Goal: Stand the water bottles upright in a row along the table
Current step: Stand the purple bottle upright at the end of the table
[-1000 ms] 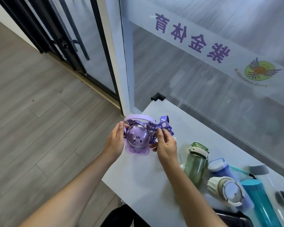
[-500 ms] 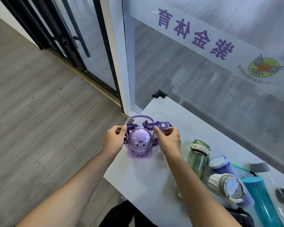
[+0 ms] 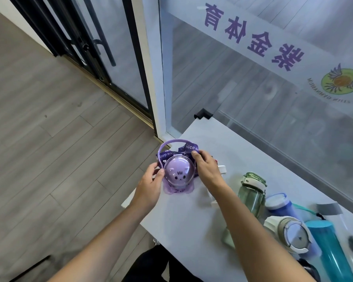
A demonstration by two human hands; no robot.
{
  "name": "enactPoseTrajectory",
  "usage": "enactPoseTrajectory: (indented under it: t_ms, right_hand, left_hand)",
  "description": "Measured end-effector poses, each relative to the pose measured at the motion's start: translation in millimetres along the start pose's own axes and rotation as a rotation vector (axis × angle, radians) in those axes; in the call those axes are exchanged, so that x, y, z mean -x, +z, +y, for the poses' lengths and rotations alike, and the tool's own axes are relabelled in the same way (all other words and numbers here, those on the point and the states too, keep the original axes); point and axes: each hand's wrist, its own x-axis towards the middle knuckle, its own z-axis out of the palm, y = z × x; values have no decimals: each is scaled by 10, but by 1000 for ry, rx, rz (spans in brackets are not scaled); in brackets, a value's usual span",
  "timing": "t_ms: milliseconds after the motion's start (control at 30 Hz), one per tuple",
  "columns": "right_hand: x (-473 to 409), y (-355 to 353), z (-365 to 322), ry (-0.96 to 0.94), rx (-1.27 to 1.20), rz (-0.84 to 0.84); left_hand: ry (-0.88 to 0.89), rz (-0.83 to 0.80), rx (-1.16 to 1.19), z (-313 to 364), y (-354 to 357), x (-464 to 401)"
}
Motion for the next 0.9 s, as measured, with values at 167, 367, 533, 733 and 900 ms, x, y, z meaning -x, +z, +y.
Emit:
enactPoseTrajectory:
  t_ms: [167, 367, 533, 733, 900]
  right_hand:
    - [-92, -10, -15, 8, 95, 14]
    - [-129, 47, -55, 4, -53, -78]
    - [-373, -168, -176, -11, -131, -99]
    - [-655, -520, -268, -32, -237, -57]
    - [-877, -806, -245, -79, -278, 37]
  left_hand:
    - [49, -106, 118, 107, -6, -55]
    - [122, -105, 164, 211, 98, -203]
    - [190, -127, 157, 464, 228, -513]
    - [248, -223, 74, 794, 483, -959]
    - [234, -300, 48, 993, 758, -1242]
